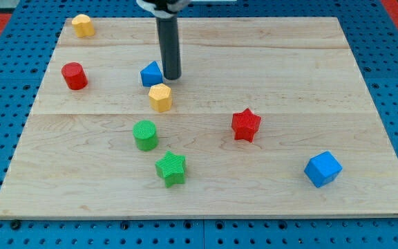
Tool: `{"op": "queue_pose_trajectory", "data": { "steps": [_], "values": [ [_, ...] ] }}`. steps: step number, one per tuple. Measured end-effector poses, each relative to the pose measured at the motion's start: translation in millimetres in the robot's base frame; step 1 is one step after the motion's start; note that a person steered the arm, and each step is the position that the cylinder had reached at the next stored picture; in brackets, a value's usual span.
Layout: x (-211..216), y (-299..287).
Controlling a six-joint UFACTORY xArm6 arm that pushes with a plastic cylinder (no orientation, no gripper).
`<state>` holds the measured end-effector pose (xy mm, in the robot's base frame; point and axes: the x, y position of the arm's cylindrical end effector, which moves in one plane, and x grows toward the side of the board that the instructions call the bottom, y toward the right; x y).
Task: Drag the triangle horizontal to the green circle
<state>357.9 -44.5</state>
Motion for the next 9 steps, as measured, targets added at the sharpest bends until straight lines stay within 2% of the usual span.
{"op": "queue_pose_trajectory", "data": {
  "steps": [1, 2, 3, 4, 5, 6, 7, 8, 9],
  "values": [
    [-41.0, -49.8],
    [-39.4, -103.0],
    [8.1, -53.1],
    [39.9, 59.7],
    [37.6, 101.2],
    [9.0, 68.1],
    [-12.4, 86.5],
    [18.9, 166.8],
    [79.1, 185.0]
  ]
}}
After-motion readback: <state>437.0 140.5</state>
